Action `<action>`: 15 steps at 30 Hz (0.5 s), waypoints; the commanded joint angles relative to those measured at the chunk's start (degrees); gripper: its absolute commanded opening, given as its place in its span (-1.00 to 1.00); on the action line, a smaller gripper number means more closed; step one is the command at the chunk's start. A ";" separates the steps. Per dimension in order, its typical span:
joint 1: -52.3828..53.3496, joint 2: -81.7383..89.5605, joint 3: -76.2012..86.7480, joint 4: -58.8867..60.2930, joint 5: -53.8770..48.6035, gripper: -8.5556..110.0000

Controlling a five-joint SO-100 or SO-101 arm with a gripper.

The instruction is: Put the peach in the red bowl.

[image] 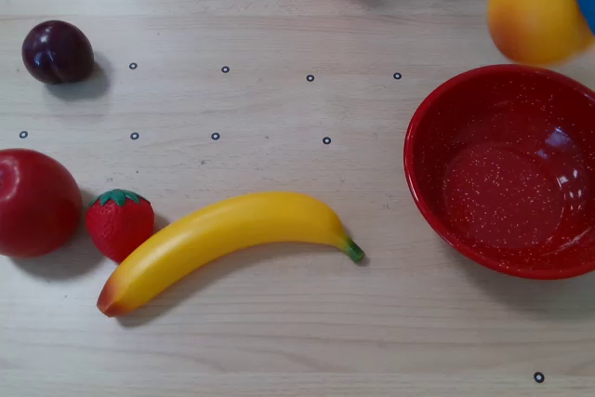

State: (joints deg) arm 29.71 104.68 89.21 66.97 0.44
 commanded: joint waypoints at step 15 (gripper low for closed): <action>2.64 -18.90 2.46 -18.11 10.99 -0.85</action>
State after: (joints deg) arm 30.85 82.88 96.24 50.71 8.88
